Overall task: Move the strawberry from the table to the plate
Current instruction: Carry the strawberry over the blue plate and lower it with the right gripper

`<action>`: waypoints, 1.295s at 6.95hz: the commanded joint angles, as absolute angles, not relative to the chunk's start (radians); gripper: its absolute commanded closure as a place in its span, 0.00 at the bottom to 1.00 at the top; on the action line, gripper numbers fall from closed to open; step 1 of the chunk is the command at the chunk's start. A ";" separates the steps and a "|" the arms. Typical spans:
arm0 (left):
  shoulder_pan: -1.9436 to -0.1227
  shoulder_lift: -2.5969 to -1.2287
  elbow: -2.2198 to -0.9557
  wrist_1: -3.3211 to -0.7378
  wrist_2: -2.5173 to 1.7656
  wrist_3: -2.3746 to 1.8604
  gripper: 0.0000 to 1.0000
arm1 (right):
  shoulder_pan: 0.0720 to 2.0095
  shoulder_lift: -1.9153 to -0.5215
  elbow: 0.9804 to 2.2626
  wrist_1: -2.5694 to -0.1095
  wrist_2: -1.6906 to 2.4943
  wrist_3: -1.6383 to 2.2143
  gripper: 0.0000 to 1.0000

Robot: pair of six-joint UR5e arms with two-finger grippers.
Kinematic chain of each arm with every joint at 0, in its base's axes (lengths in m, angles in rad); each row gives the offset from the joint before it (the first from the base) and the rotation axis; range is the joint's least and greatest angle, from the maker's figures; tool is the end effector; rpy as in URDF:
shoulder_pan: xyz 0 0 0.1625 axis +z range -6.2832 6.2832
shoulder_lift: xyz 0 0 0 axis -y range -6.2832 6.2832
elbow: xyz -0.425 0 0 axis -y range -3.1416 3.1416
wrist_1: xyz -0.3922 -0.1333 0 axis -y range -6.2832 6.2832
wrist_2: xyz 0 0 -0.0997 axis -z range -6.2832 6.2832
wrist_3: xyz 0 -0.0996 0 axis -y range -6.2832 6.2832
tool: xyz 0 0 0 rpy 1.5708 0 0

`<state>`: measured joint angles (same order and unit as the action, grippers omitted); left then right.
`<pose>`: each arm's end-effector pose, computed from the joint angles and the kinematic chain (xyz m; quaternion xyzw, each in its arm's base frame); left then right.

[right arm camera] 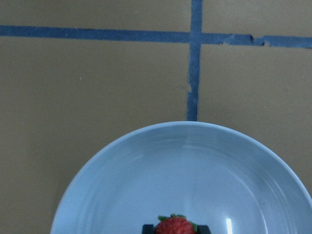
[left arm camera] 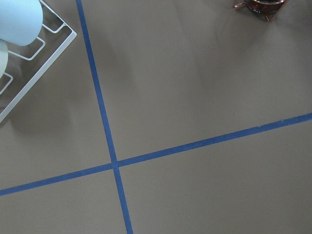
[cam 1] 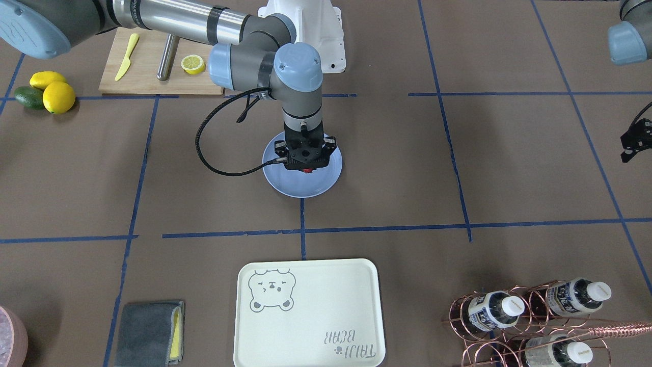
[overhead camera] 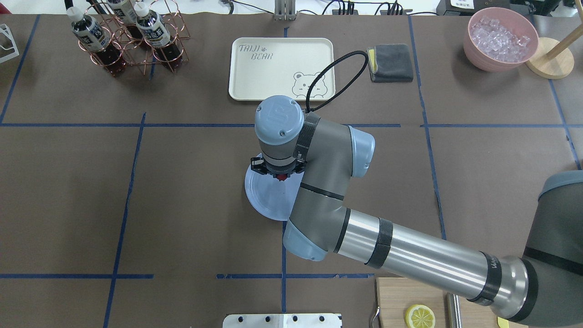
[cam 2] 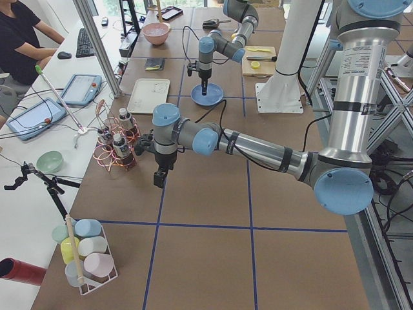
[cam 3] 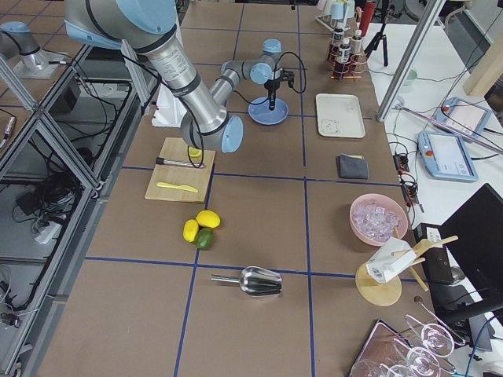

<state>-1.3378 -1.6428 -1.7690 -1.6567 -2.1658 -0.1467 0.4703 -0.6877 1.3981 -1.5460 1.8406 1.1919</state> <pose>0.0472 -0.5343 0.5243 0.1119 0.3153 0.0925 0.9378 -0.6327 -0.4414 0.1808 0.0323 -0.3762 -0.0060 0.9260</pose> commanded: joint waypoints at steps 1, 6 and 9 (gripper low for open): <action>-1.342 -1.647 -1.770 -1.657 -2.166 -0.147 0.00 | 0.460 -0.698 1.397 -1.559 1.845 1.192 1.00; -1.342 -1.655 -1.769 -1.657 -2.166 -0.153 0.00 | 0.466 -0.698 1.432 -1.560 1.848 1.210 0.00; -1.351 -1.640 -1.767 -1.658 -2.169 -0.144 0.00 | 0.617 -0.824 1.796 -1.842 1.876 1.140 0.00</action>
